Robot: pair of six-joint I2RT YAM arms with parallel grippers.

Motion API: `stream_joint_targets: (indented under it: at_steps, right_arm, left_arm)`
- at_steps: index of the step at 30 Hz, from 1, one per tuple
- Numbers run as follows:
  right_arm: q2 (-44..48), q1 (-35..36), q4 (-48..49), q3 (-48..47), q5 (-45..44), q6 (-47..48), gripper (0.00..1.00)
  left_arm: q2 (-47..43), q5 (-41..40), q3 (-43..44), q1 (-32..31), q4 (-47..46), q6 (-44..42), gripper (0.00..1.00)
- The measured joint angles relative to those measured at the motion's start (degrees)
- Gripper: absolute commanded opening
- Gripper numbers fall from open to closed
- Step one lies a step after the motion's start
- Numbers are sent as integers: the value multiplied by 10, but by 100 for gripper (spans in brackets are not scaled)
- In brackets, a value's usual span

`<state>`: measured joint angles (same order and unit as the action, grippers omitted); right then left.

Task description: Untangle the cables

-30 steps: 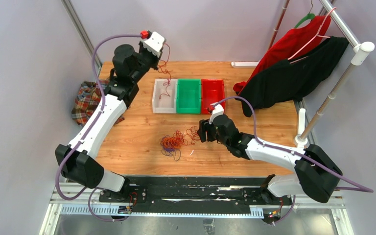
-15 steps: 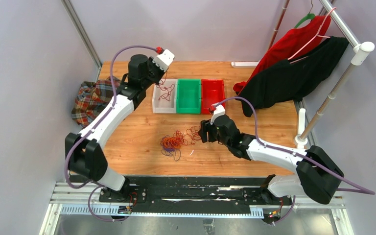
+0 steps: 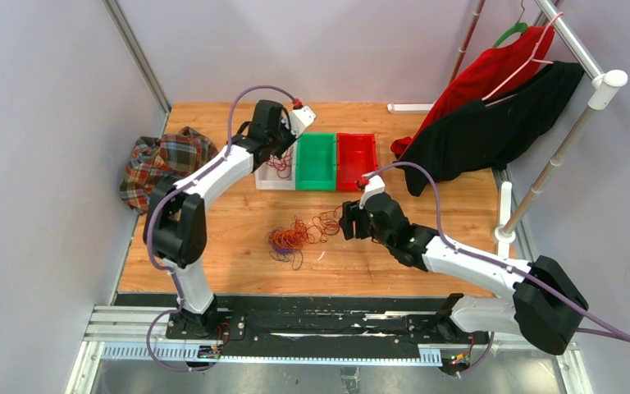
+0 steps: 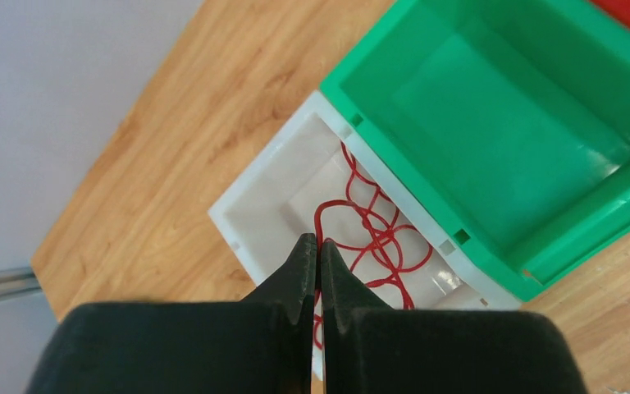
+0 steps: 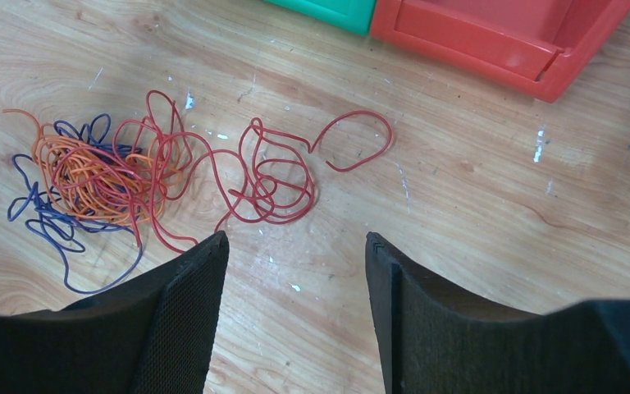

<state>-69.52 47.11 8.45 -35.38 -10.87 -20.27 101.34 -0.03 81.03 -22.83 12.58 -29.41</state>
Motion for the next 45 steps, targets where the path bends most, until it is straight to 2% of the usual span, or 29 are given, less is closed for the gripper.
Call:
stream_joint_targets:
  at_steps: [6, 8, 11, 12, 17, 19, 21, 26, 32, 34, 36, 40, 42, 45]
  right_arm:
    - [30, 0, -16, 8, -5, -2, 63]
    - [31, 0, -19, 9, -7, -4, 63]
    - [30, 0, -21, 10, -7, -6, 63]
    - [29, 0, -21, 10, -6, -6, 63]
    - [21, -4, -23, 10, -1, -7, 63]
    - [15, -9, -20, 10, 4, -8, 66]
    - [1, -13, -15, 9, 10, -9, 69]
    - [-68, -31, -9, -16, 43, -11, 71]
    - [-152, -34, 16, -57, 84, -12, 71]
    - [-175, -34, 24, -65, 97, -12, 70]
    - [-196, -34, 29, -72, 109, -12, 66]
    - [-239, -34, 43, -89, 119, -15, 49]
    - [-249, -34, 49, -90, 120, -17, 35]
    - [-247, -35, 52, -89, 119, -23, 7]
  left_arm:
    - [65, -56, 4, -2, 7, -8, 1]
    - [78, -71, 0, -2, 6, -11, 8]
    - [94, -83, 3, -2, 8, -21, 33]
    - [98, -85, 8, -2, 12, -25, 44]
    - [101, -56, 57, 6, 66, -26, 72]
    - [93, -33, 91, 15, 95, -17, 92]
    - [80, -15, 118, 24, 121, -13, 100]
    - [14, 31, 153, 41, 178, 0, 98]
    - [-58, 112, 125, 43, 240, -7, 99]
    - [-74, 134, 96, 43, 260, -18, 95]
    - [-78, 143, 67, 42, 279, -29, 87]
    - [-63, 136, 40, 42, 296, -35, 81]
    - [-54, 137, 40, 42, 301, -35, 81]
    - [-54, 161, 42, 43, 316, -33, 81]
